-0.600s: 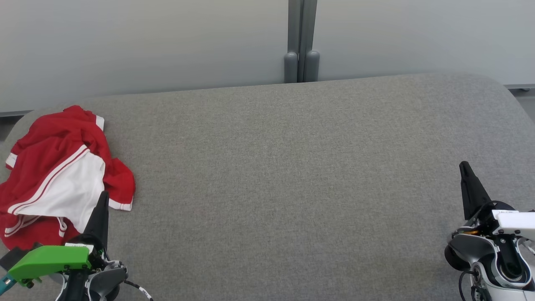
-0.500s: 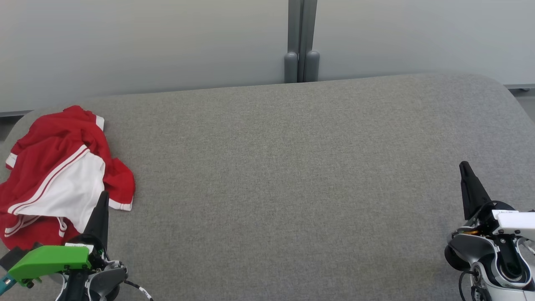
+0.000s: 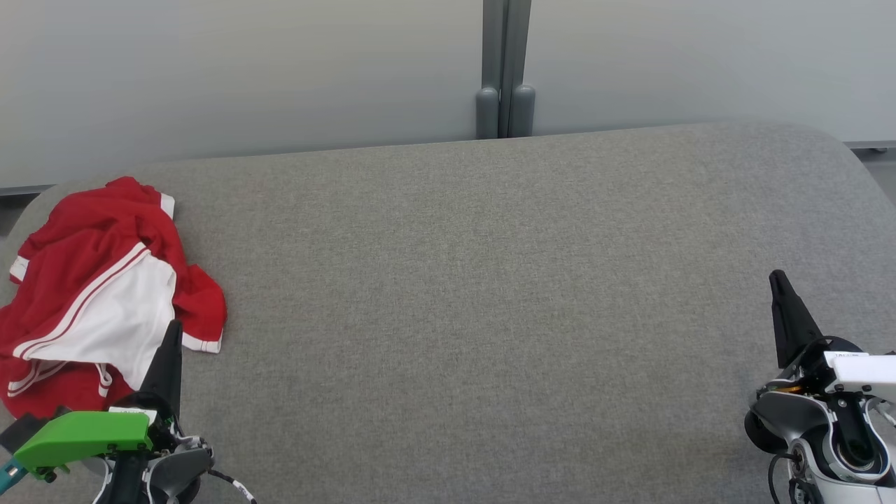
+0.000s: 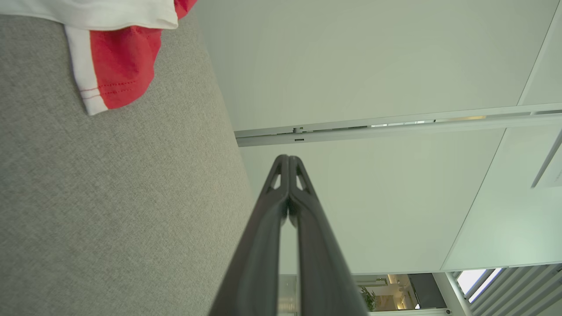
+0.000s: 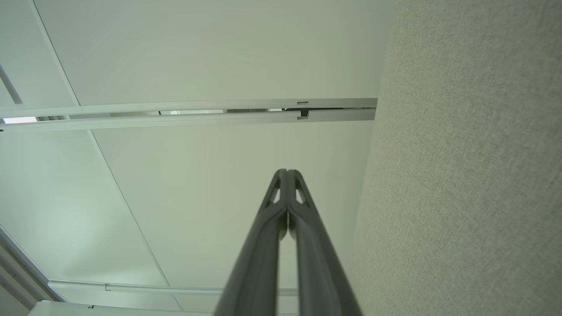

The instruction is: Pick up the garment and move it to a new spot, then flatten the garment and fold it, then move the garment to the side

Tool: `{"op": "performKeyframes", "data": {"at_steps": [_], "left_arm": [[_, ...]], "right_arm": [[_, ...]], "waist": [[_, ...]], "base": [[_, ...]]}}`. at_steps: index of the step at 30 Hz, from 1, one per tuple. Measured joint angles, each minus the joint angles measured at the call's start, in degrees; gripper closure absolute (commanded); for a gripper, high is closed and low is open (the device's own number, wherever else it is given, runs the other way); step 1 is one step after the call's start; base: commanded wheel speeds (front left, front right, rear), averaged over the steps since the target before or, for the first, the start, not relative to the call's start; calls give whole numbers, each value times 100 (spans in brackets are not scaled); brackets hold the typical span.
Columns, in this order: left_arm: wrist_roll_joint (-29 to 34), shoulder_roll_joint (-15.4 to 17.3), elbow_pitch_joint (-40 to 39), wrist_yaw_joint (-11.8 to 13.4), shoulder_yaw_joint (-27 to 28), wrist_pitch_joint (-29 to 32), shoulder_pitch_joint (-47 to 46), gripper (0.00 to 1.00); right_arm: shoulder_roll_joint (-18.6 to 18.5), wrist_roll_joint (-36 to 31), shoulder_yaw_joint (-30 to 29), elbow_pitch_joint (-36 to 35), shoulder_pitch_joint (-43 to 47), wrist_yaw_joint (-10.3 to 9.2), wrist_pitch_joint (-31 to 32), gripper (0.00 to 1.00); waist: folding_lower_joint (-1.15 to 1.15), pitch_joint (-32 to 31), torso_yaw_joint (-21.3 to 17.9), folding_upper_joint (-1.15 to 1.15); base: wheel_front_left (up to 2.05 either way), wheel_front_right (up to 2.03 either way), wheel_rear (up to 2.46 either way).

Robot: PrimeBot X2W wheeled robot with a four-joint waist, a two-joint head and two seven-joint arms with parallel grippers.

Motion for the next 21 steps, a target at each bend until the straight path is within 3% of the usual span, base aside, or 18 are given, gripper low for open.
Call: {"op": "performKeyframes", "data": {"at_steps": [21], "left_arm": [[0, 0, -1, 0, 0, 0, 0, 100]], "right_arm": [[0, 0, 0, 0, 0, 0, 0, 100]], "waist": [[0, 0, 0, 0]], "base": [[0, 0, 0]]}}
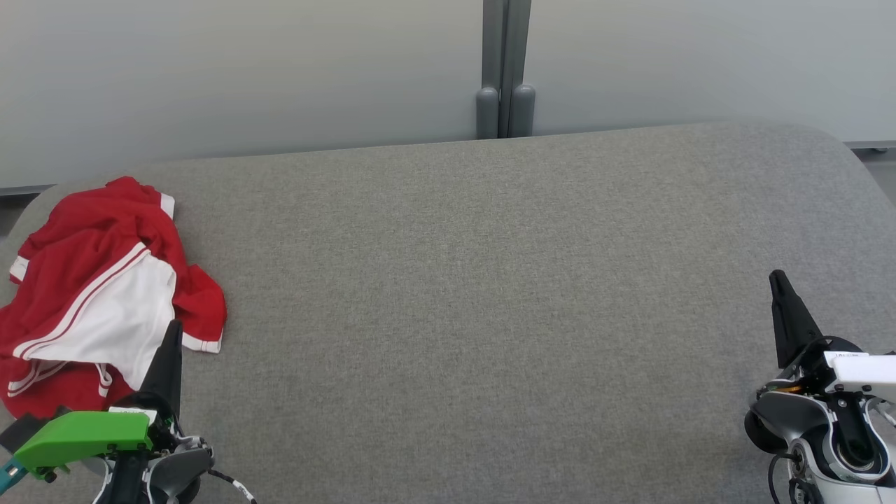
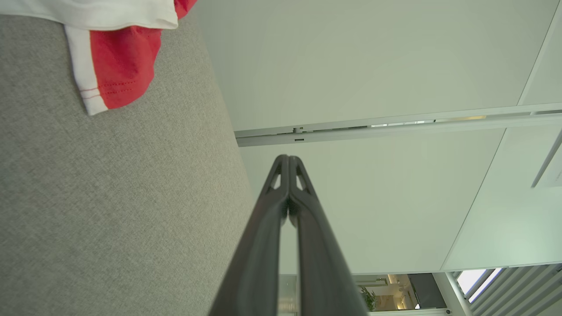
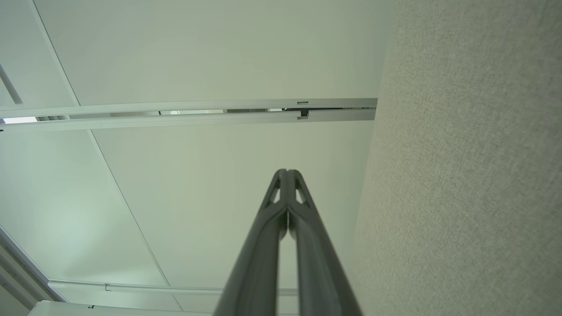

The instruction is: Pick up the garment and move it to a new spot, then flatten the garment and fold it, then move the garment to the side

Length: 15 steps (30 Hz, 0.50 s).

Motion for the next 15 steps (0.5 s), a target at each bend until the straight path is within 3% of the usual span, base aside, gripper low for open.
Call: {"op": "performKeyframes", "data": {"at_steps": [15], "left_arm": [[0, 0, 0, 0, 0, 0, 0, 100]], "right_arm": [[0, 0, 0, 0, 0, 0, 0, 100]], "waist": [[0, 0, 0, 0]], "base": [[0, 0, 0]]}}
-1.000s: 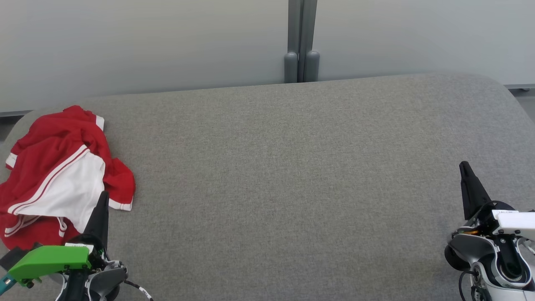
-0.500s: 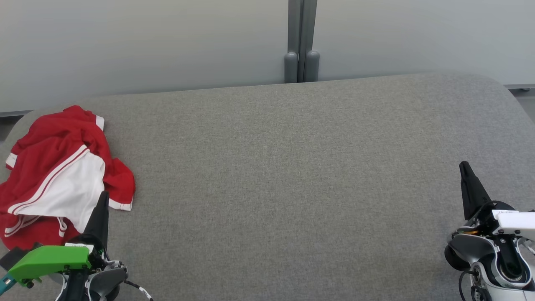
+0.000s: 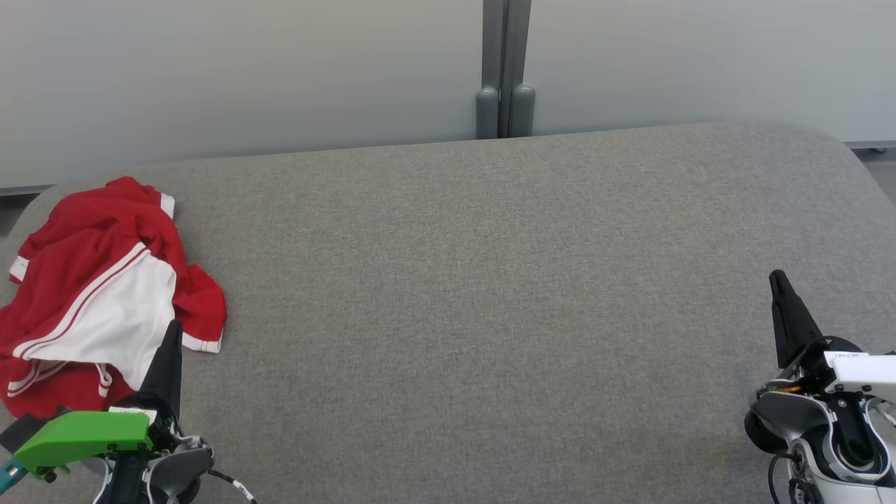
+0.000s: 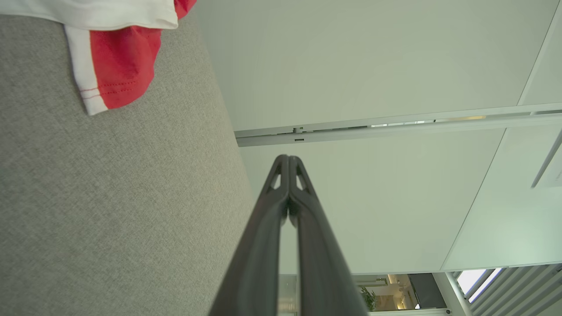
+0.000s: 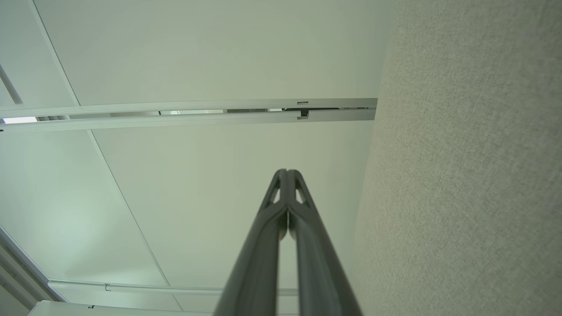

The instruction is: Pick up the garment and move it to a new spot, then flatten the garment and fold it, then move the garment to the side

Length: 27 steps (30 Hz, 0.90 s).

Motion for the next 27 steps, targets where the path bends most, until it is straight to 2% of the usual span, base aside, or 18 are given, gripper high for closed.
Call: {"op": "performKeyframes", "data": {"at_steps": [27], "left_arm": [[0, 0, 0, 0, 0, 0, 0, 100]], "right_arm": [[0, 0, 0, 0, 0, 0, 0, 100]], "waist": [[0, 0, 0, 0]], "base": [[0, 0, 0]]}}
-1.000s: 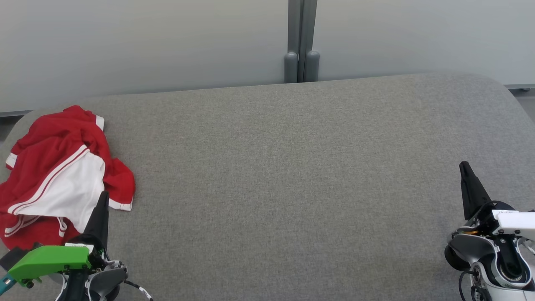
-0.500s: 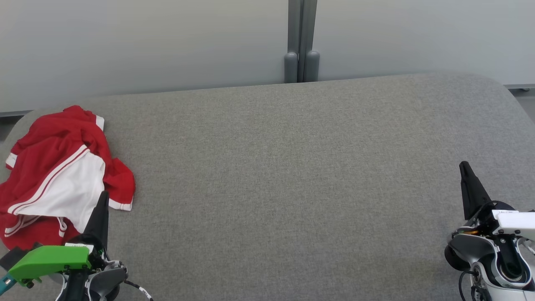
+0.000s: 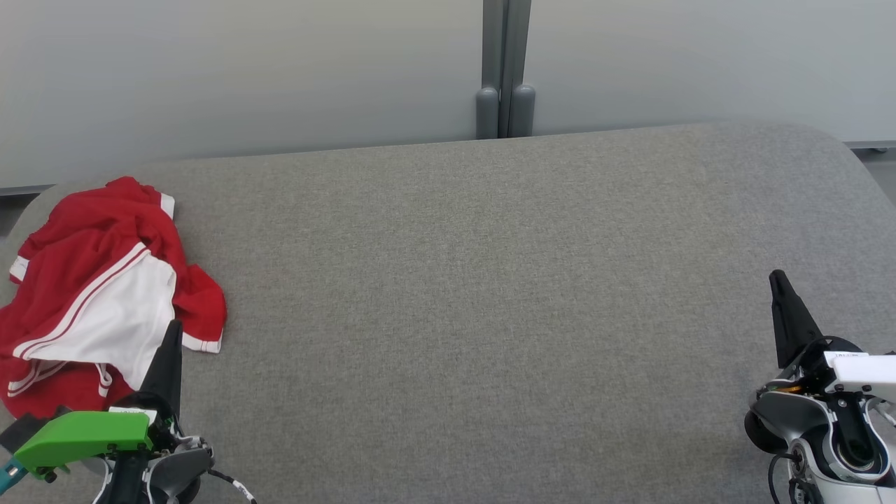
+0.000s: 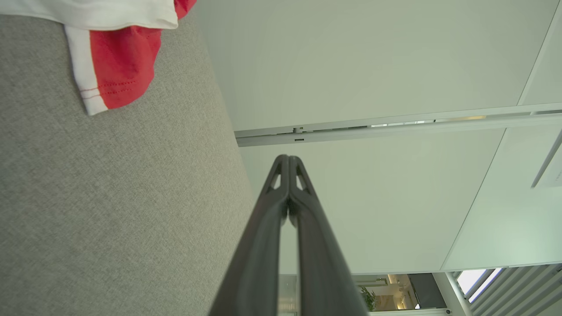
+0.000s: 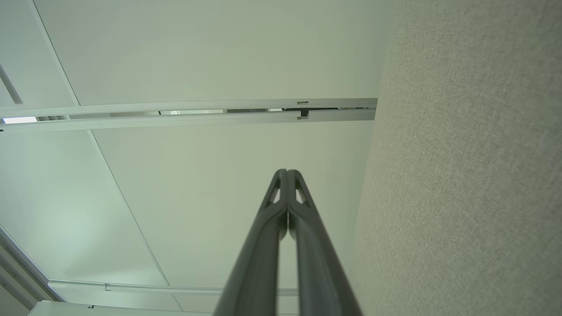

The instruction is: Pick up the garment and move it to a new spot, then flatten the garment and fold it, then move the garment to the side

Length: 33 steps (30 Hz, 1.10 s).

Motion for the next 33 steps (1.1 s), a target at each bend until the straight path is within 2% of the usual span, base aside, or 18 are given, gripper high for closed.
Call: {"op": "performKeyframes", "data": {"at_steps": [7, 8, 14, 22, 33], "left_arm": [[0, 0, 0, 0, 0, 0, 0, 100], [1, -3, 12, 0, 0, 1, 7, 0], [1, -156, 400, 2, -12, 1, 346, 0], [20, -158, 371, 2, -172, -136, 394, 0], [634, -124, 268, 2, -388, -380, 386, 0]], "right_arm": [[0, 0, 0, 0, 0, 0, 0, 100], [7, -1, -1, 14, 7, -2, 0, 0], [174, -1, 23, 391, 378, -24, -1, 0], [188, -81, 131, 404, 433, -23, -135, 0], [121, -848, 245, 221, 432, -24, -365, 0]], "waist": [[0, 0, 0, 0], [0, 0, 0, 0], [0, 0, 0, 0], [0, -5, -3, 0], [0, -26, -11, 0]], "base": [[0, 0, 0], [0, 0, 0], [0, 0, 0], [0, 0, 0], [0, 0, 0]]}}
